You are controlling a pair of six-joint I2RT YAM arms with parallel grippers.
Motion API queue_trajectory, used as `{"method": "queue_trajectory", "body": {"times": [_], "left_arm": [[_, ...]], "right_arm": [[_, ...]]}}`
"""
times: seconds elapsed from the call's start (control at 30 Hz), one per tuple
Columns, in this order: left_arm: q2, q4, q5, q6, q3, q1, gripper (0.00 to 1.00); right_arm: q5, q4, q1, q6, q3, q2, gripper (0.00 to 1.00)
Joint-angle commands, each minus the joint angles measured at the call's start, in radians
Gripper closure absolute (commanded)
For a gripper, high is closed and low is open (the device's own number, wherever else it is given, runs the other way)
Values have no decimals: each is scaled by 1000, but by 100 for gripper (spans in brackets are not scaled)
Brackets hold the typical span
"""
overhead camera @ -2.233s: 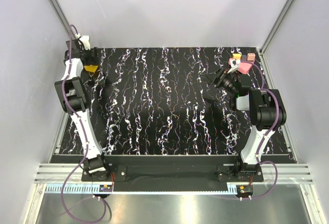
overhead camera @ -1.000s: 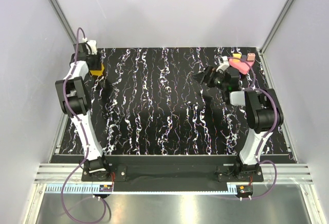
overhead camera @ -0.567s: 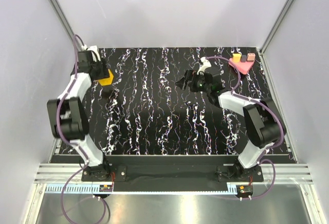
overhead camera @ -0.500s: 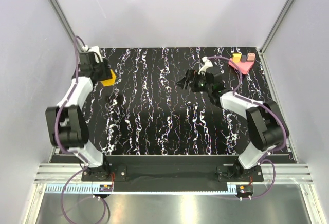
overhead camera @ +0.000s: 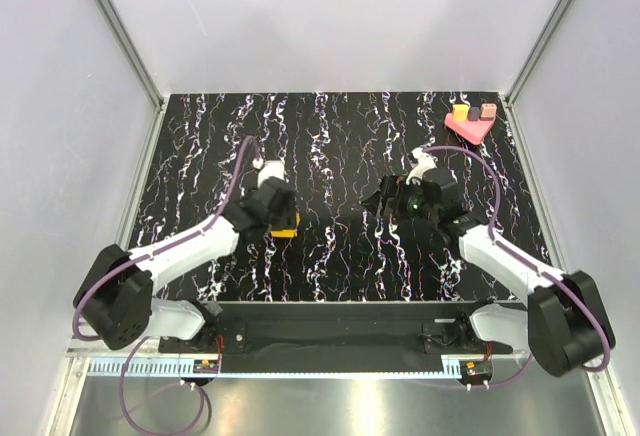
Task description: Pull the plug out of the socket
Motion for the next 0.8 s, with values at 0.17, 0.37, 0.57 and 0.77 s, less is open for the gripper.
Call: {"method": "queue_trajectory", "body": {"times": [0.17, 0.37, 0.57, 0.77], "left_arm": [[43, 36, -302, -217, 65, -218, 100], [107, 32, -401, -351, 60, -279, 100], [158, 32, -414, -403, 81, -310, 83], [81, 39, -392, -388, 25, -316, 27]], "right_arm": [[-40, -89, 10, 31, -22, -121, 0], [-23, -148, 12, 57, -34, -195, 0], [-27, -169, 15, 52, -34, -171, 0], [-63, -135, 21, 40, -39, -100, 0]]}}
